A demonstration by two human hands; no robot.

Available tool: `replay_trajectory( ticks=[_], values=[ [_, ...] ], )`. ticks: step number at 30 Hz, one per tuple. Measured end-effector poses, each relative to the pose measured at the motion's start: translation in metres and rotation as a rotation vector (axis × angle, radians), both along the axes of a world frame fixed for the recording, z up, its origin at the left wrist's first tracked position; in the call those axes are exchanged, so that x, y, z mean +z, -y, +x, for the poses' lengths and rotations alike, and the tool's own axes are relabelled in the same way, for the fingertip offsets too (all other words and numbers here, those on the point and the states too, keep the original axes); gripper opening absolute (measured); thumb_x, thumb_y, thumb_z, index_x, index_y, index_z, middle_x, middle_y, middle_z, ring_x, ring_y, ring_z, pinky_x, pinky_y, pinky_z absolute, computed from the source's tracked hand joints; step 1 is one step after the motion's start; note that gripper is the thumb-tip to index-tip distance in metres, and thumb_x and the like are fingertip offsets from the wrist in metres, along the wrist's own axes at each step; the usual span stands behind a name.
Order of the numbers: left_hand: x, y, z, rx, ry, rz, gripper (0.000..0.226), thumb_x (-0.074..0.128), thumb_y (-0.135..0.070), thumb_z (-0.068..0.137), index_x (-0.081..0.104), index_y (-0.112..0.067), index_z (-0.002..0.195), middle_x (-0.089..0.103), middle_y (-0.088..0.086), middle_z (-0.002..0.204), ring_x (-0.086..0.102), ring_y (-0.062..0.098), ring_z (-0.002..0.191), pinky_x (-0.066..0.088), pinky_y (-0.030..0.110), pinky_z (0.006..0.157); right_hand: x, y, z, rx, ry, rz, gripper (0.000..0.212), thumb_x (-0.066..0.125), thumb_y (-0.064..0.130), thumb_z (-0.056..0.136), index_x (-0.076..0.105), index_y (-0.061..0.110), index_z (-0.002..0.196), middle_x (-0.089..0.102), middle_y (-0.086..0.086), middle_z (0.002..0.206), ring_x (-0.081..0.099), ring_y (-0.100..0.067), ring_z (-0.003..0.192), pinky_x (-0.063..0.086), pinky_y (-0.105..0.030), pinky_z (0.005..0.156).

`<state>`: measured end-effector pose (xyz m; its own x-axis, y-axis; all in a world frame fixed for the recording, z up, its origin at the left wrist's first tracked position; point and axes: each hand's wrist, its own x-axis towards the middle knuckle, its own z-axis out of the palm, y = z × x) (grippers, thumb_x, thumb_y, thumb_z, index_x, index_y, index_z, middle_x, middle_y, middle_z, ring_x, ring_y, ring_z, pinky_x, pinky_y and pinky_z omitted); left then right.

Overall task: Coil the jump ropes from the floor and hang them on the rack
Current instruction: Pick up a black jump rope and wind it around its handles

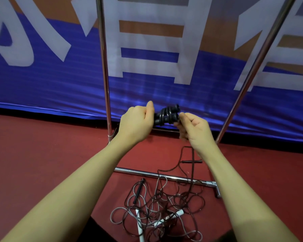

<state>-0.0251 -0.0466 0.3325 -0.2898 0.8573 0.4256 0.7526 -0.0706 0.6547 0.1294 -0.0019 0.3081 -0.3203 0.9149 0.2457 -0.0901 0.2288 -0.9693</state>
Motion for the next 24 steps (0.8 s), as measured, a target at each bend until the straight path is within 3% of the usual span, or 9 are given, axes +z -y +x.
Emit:
replay_trajectory(
  ticks=[4,7,9,12,17,21,24],
  values=[
    [0.0,-0.01,0.0,0.157,0.145,-0.107,0.052,0.022,-0.031,0.103,0.039,-0.009,0.059,0.045,0.006,0.062,0.043,0.031,0.07,0.031,0.035,0.066,-0.006,0.005,-0.005,0.127,0.024,-0.041,0.032,0.036,0.013,0.102,0.059,0.008,0.079,0.034,0.011,0.047,0.025,-0.003,0.039,0.026,-0.019,0.042],
    [-0.005,-0.015,-0.004,0.245,0.049,-0.154,0.048,0.018,-0.028,0.104,0.056,-0.001,0.091,0.056,0.013,0.086,0.051,0.036,0.089,0.036,0.038,0.075,-0.007,0.011,-0.008,0.205,0.075,-0.037,0.031,0.036,0.011,0.102,0.062,0.007,0.085,0.035,0.009,0.051,0.026,-0.005,0.041,0.032,-0.02,0.041],
    [-0.012,-0.02,-0.007,0.267,-0.037,-0.189,0.043,0.018,-0.023,0.103,0.053,-0.001,0.111,0.06,0.018,0.102,0.05,0.035,0.091,0.036,0.039,0.073,-0.004,0.015,-0.008,0.237,0.124,-0.03,0.031,0.037,0.013,0.102,0.064,0.008,0.086,0.032,0.007,0.051,0.026,-0.006,0.041,0.034,-0.021,0.042],
    [-0.024,-0.028,-0.014,0.303,-0.089,-0.254,0.045,0.016,-0.025,0.103,0.054,-0.003,0.11,0.06,0.02,0.112,0.052,0.037,0.096,0.032,0.036,0.07,0.001,0.02,-0.006,0.245,0.208,-0.031,0.032,0.039,0.019,0.102,0.065,0.01,0.084,0.028,0.01,0.048,0.025,-0.008,0.042,0.031,-0.022,0.042],
    [-0.034,-0.028,-0.016,0.354,-0.136,-0.299,0.052,0.019,-0.03,0.103,0.059,0.002,0.108,0.061,0.022,0.113,0.056,0.041,0.105,0.038,0.039,0.081,0.001,0.022,-0.008,0.281,0.33,-0.028,0.029,0.042,0.019,0.1,0.063,0.01,0.082,0.03,0.013,0.044,0.024,-0.006,0.04,0.025,-0.021,0.041],
    [-0.041,-0.026,-0.022,0.34,-0.299,-0.328,0.049,0.022,-0.028,0.103,0.061,0.001,0.109,0.063,0.023,0.108,0.059,0.04,0.099,0.038,0.038,0.075,0.007,0.021,0.0,0.243,0.431,0.138,0.017,0.054,0.011,0.095,0.068,0.007,0.084,0.047,0.013,0.047,0.036,-0.001,0.043,0.03,-0.014,0.049],
    [-0.041,-0.026,-0.019,0.27,-0.385,-0.333,0.052,0.024,-0.033,0.103,0.066,-0.002,0.102,0.064,0.022,0.106,0.06,0.04,0.099,0.04,0.037,0.079,0.005,0.013,0.004,0.114,0.485,0.323,0.019,0.059,0.014,0.092,0.068,0.009,0.076,0.061,0.007,0.063,0.047,-0.003,0.057,0.037,-0.017,0.061]
  ],
)
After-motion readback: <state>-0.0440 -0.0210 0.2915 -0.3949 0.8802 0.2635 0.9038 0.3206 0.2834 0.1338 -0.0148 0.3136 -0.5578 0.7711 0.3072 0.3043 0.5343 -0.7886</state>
